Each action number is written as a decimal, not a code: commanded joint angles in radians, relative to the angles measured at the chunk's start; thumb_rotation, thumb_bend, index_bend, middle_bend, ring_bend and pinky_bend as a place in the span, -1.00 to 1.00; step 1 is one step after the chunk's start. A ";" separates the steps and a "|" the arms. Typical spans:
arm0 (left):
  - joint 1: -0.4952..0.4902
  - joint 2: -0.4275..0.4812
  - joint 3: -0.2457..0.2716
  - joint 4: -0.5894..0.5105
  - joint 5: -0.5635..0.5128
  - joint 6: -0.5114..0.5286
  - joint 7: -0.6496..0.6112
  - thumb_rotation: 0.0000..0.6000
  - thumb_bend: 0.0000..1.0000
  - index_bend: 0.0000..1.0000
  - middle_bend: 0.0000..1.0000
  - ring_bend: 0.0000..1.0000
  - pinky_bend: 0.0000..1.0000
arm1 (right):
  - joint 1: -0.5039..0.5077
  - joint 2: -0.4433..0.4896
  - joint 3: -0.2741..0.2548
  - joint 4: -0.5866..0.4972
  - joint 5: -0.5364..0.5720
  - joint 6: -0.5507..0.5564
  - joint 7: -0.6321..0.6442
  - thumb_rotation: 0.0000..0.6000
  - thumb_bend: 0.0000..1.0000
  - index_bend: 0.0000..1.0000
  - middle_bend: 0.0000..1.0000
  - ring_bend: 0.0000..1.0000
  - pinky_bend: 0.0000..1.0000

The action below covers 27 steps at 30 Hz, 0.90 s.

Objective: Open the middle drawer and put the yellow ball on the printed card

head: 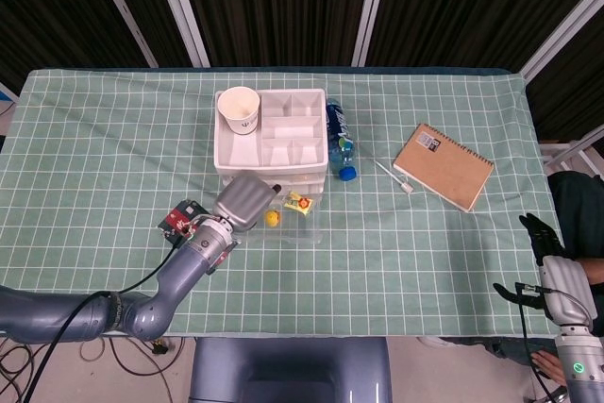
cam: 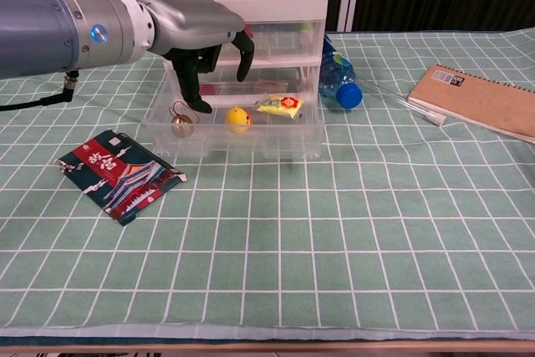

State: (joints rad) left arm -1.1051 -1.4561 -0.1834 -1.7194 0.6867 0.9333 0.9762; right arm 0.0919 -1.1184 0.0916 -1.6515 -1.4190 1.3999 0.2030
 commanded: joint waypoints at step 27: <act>-0.076 -0.095 0.057 0.082 -0.057 0.023 -0.042 1.00 -0.55 -0.14 1.00 1.00 1.00 | 0.000 0.003 0.002 -0.004 0.005 -0.005 0.009 1.00 -0.91 -1.00 -1.00 -1.00 -0.56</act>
State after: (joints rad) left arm -1.1812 -1.5510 -0.1262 -1.6377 0.6293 0.9559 0.9346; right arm 0.0924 -1.1149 0.0933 -1.6560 -1.4139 1.3948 0.2126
